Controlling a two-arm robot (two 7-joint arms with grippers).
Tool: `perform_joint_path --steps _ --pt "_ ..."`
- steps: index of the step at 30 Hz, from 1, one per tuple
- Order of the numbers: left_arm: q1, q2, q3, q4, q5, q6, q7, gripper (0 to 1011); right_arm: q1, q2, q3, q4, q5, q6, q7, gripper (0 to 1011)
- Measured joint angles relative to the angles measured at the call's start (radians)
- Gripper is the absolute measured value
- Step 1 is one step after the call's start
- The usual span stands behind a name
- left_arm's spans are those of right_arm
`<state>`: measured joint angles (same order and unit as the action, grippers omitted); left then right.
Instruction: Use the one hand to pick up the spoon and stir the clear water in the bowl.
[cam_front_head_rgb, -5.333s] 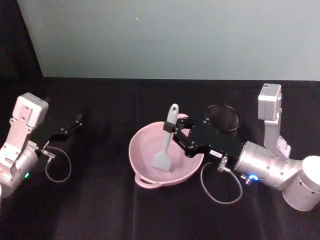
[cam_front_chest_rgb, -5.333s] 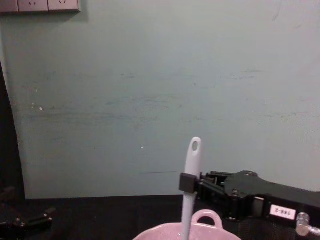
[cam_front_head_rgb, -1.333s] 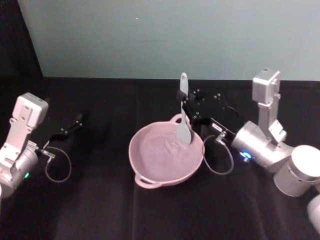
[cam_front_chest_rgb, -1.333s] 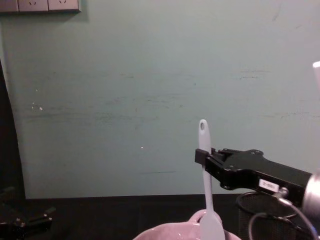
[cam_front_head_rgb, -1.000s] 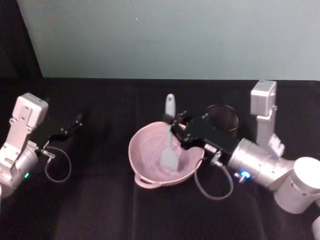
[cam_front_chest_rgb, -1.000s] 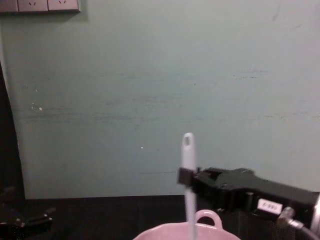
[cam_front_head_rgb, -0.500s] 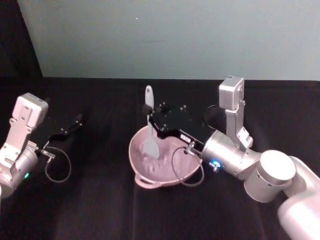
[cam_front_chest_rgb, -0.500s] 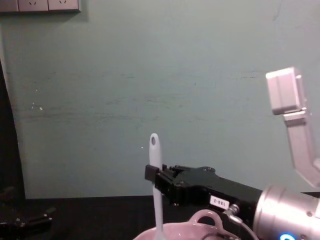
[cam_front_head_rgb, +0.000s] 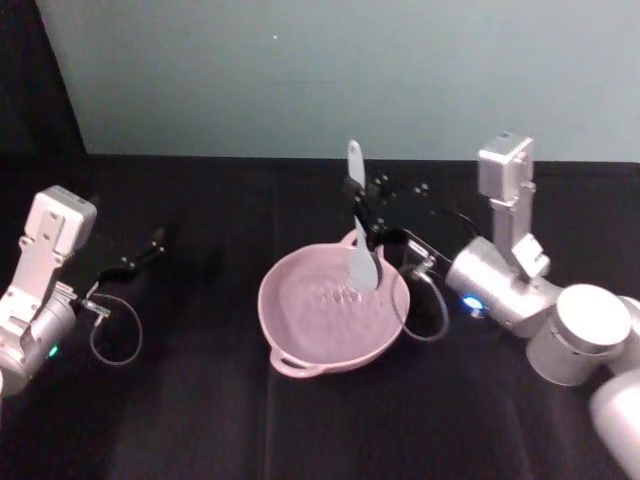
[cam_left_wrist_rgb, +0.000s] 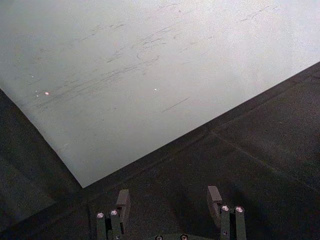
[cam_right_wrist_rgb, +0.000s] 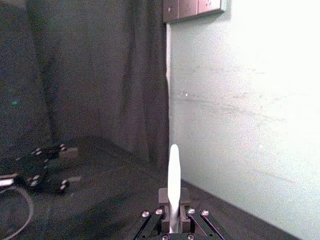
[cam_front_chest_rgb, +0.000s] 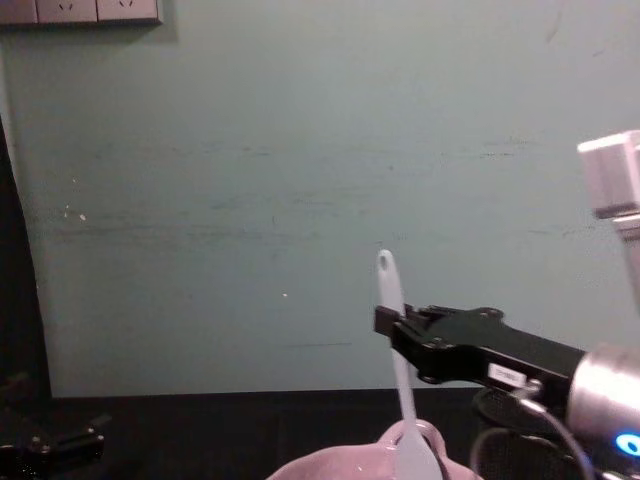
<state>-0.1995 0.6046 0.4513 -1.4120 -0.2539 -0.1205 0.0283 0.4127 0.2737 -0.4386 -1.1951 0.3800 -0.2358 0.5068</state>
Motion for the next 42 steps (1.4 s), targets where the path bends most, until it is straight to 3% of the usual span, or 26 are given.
perform_joint_path --steps 5,8,12,15,19,25,30,33,38,42 --pt "0.0 0.0 0.0 0.0 0.0 0.0 0.0 1011 -0.063 0.059 0.016 -0.104 0.04 0.07 0.048 117" --pt "0.0 0.0 0.0 0.0 0.0 0.0 0.0 1011 -0.113 0.096 0.013 -0.182 0.09 0.127 0.093 117" --pt "0.0 0.0 0.0 0.0 0.0 0.0 0.0 1011 -0.143 0.11 -0.008 -0.235 0.134 0.174 0.129 117" --pt "0.0 0.0 0.0 0.0 0.0 0.0 0.0 1011 -0.15 0.101 -0.028 -0.247 0.15 0.175 0.14 117" --pt "0.0 0.0 0.0 0.0 0.0 0.0 0.0 1011 -0.135 0.068 -0.05 -0.223 0.157 0.15 0.141 117" --pt "0.0 0.0 0.0 0.0 0.0 0.0 0.0 1011 -0.071 -0.004 -0.071 -0.103 0.127 0.062 0.106 117" --pt "0.0 0.0 0.0 0.0 0.0 0.0 0.0 1011 -0.013 -0.06 -0.062 0.021 0.088 -0.016 0.066 117" --pt "0.0 0.0 0.0 0.0 0.0 0.0 0.0 1011 0.024 -0.087 -0.039 0.094 0.051 -0.074 0.026 117" --pt "0.0 0.0 0.0 0.0 0.0 0.0 0.0 1011 0.03 -0.078 -0.017 0.098 0.022 -0.088 -0.006 117" --pt "0.0 0.0 0.0 0.0 0.0 0.0 0.0 1011 -0.009 -0.028 0.004 0.013 0.013 -0.035 -0.011 117"
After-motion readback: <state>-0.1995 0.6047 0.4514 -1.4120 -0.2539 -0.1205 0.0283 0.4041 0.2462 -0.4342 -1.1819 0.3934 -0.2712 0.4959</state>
